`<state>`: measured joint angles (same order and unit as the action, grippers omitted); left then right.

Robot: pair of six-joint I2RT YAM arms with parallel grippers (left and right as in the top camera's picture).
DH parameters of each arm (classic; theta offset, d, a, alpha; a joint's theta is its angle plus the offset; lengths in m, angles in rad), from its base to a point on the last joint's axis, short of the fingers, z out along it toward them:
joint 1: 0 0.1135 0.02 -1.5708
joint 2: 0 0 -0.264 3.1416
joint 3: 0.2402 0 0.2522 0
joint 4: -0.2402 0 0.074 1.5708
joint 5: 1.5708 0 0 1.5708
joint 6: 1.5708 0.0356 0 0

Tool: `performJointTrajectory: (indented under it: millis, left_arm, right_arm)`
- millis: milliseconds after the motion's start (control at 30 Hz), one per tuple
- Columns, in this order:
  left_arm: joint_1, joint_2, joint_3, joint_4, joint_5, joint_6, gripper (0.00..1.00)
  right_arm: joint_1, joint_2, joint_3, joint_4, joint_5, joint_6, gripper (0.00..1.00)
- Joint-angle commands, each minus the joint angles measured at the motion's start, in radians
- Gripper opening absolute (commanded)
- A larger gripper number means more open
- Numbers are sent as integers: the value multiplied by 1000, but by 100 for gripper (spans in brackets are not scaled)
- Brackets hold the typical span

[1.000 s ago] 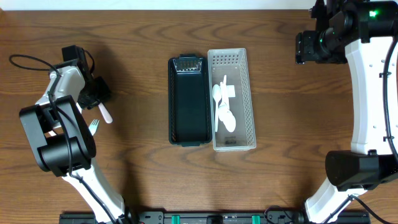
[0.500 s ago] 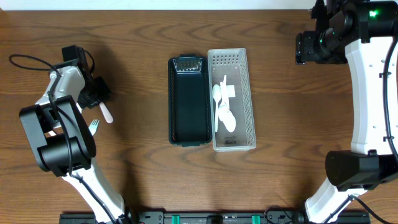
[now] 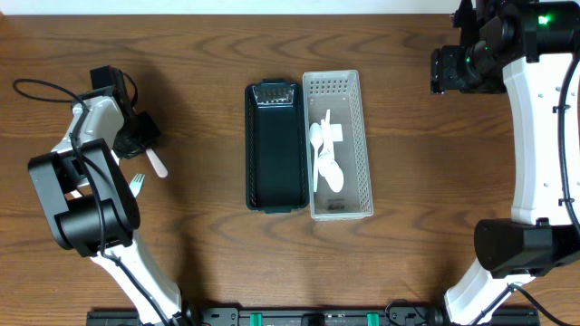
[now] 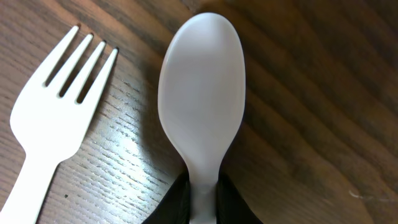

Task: Pack container
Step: 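Move the left gripper over the white spoon among forks and grasp, then carry the spoon right and drop it into the dark green basket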

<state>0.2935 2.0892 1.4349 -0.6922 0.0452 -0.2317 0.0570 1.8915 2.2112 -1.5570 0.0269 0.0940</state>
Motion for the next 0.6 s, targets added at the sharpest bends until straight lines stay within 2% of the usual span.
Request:
performJointTrajectory:
  millis: [0, 133, 267, 433, 567]
  left_arm:
    - [1, 12, 7, -35, -12, 2, 6]
    - [-29, -43, 54, -120, -11, 3, 6]
    - [-113, -153, 137, -246, -11, 35, 6]
    - [-301, -314, 248, -397, -11, 48, 6]
    - [-476, -402, 274, -414, -11, 48, 6]
  right_arm:
    - [-5, 5, 0, -4, 11, -14, 71]
    - [-5, 5, 0, 0, 11, -22, 71]
    - [-5, 5, 0, 11, 12, -22, 71]
    - [-5, 5, 0, 14, 34, -22, 72]
    - [-9, 5, 0, 16, 74, -21, 72]
